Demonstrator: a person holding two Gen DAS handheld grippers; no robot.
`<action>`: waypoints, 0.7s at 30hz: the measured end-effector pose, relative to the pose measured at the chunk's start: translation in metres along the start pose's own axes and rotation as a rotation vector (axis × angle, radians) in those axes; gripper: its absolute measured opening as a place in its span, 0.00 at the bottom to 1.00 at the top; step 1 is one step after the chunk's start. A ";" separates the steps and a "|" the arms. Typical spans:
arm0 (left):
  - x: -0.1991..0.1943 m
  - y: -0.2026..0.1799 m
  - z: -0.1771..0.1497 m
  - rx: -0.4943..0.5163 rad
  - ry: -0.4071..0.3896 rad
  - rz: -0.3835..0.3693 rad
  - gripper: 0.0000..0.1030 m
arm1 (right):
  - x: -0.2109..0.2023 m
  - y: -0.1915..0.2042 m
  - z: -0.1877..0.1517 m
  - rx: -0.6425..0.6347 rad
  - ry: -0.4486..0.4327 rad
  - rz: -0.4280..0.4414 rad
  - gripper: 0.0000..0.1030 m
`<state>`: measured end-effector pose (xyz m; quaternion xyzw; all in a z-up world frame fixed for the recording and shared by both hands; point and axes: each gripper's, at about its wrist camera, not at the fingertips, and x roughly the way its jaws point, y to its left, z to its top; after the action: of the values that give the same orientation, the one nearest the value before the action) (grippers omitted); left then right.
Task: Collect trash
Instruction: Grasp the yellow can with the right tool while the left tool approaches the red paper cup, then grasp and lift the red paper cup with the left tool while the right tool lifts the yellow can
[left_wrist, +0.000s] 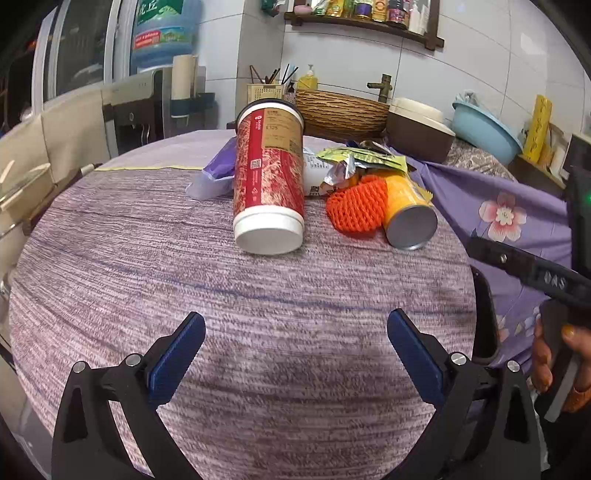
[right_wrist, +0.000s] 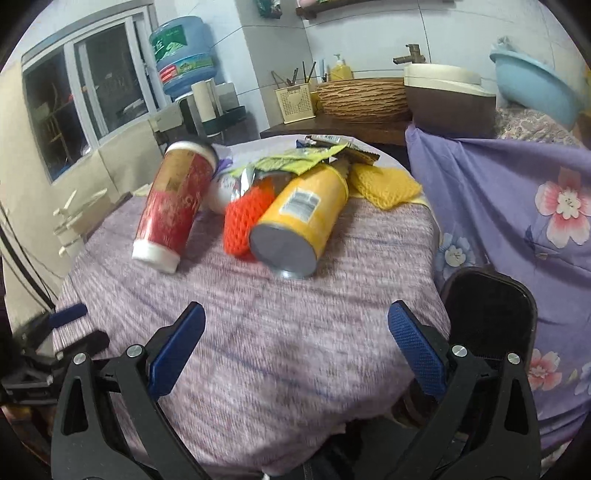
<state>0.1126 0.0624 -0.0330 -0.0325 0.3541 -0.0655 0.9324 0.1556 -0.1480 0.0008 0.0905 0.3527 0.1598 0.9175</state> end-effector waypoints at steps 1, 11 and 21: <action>0.002 0.004 0.005 -0.013 0.002 -0.006 0.95 | 0.007 -0.003 0.009 0.036 0.015 0.019 0.95; 0.017 0.022 0.030 -0.003 0.020 0.023 0.95 | 0.093 -0.028 0.074 0.279 0.198 0.100 0.87; 0.030 0.031 0.035 0.011 0.048 0.023 0.95 | 0.148 -0.036 0.082 0.362 0.319 0.116 0.69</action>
<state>0.1606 0.0889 -0.0298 -0.0217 0.3763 -0.0575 0.9245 0.3224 -0.1330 -0.0405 0.2472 0.5103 0.1587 0.8083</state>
